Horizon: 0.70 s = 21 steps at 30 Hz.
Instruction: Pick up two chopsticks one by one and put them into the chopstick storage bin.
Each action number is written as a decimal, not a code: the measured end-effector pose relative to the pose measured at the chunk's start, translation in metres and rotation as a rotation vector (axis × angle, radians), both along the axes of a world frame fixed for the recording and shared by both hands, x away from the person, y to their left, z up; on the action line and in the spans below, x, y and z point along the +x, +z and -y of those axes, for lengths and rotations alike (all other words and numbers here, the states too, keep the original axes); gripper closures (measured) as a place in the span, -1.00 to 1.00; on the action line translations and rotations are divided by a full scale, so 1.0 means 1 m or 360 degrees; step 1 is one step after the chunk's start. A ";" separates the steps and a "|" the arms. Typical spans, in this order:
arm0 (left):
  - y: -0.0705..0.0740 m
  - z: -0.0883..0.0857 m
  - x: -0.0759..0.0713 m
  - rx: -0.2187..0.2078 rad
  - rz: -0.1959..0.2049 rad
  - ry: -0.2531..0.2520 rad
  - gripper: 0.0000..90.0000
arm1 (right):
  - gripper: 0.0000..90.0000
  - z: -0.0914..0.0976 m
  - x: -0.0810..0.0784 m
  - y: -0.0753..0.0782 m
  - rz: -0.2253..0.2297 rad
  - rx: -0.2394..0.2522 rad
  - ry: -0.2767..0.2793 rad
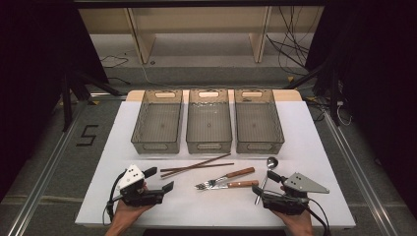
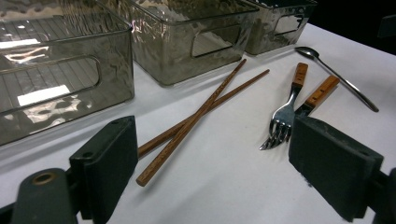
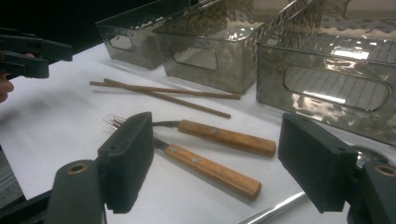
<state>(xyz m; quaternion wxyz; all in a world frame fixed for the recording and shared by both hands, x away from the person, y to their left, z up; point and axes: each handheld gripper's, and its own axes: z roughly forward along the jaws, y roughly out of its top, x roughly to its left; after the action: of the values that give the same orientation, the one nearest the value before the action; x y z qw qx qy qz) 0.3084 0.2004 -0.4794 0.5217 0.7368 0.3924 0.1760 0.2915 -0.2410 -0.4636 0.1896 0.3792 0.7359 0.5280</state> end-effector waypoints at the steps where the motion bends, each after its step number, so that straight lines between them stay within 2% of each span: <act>1: 0.001 0.000 0.000 0.0004 -0.0006 -0.0001 -0.66 | -0.39 0.000 0.000 0.000 -0.0002 -0.0002 -0.0004; 5: 0.005 0.002 0.002 0.0022 -0.0017 -0.0010 -0.66 | -0.39 0.000 0.001 0.000 -0.0002 -0.0002 -0.0006; 9: 0.012 0.004 0.005 0.0095 -0.0034 -0.0028 -0.65 | -0.39 0.001 0.001 0.000 -0.0009 0.0003 -0.0003; 12: 0.019 0.005 0.009 0.0187 -0.0074 -0.0058 -0.65 | -0.39 0.000 0.001 0.000 -0.0010 0.0000 -0.0001; 13: 0.025 0.007 0.014 0.0268 -0.0101 -0.0074 -0.65 | -0.39 0.000 0.001 0.000 -0.0013 0.0002 -0.0002; 14: 0.025 0.007 0.014 0.0268 -0.0101 -0.0074 -0.65 | -0.39 0.000 0.001 0.000 -0.0017 0.0003 -0.0001; 19: 0.041 0.013 0.026 0.0455 -0.0146 -0.0124 -0.63 | -0.38 0.000 0.002 -0.001 -0.0023 0.0004 0.0001; 21: 0.047 0.016 0.032 0.0499 -0.0167 -0.0144 -0.61 | -0.38 0.000 0.002 -0.001 -0.0027 0.0004 0.0002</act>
<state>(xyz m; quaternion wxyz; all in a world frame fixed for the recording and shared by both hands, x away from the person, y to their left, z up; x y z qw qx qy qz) 0.3402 0.1844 -0.4324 0.3866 0.8342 0.3534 0.1726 0.2938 -0.2407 -0.4645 0.1826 0.3833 0.7370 0.5259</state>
